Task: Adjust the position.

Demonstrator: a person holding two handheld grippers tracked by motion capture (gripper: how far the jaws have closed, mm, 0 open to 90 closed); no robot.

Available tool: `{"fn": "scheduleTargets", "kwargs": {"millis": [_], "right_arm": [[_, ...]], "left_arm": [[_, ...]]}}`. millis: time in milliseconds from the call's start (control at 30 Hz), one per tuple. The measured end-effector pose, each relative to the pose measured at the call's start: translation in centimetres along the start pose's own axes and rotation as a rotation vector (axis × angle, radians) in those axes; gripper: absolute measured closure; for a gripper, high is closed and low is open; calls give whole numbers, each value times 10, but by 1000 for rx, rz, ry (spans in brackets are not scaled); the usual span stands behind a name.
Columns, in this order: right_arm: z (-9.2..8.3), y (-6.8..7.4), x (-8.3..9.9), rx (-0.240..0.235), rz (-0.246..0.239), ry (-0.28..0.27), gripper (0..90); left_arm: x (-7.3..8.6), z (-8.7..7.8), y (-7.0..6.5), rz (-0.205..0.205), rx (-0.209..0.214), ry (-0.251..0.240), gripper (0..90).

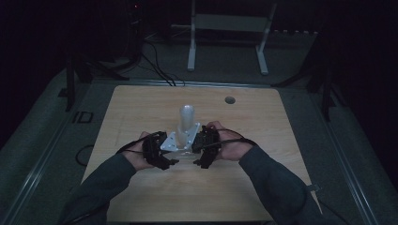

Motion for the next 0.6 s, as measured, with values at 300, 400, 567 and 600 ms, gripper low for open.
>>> {"fn": "scheduleTargets", "kwargs": {"millis": [300, 400, 567, 600], "right_arm": [[-14, 1, 4, 26, 11, -58, 148], [-19, 1, 8, 33, 24, -71, 148], [-22, -1, 14, 42, 45, -93, 148], [-23, -1, 15, 43, 48, -95, 149]], "left_arm": [[5, -1, 3, -34, -10, -13, 418], [7, -1, 5, -50, -14, -22, 417], [10, -2, 7, -80, -24, -42, 417], [11, -2, 8, -88, -25, -46, 418]]}}
Point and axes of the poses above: each handheld gripper's, and its own axes: z roughly forward along the jaws, x roughly out of its underside, y roughly to its left, the point moved 5 cm from there along z, roughly forward along the jaws, and after that the axes turned 12 degrees about -x, right-handed, at the moved point
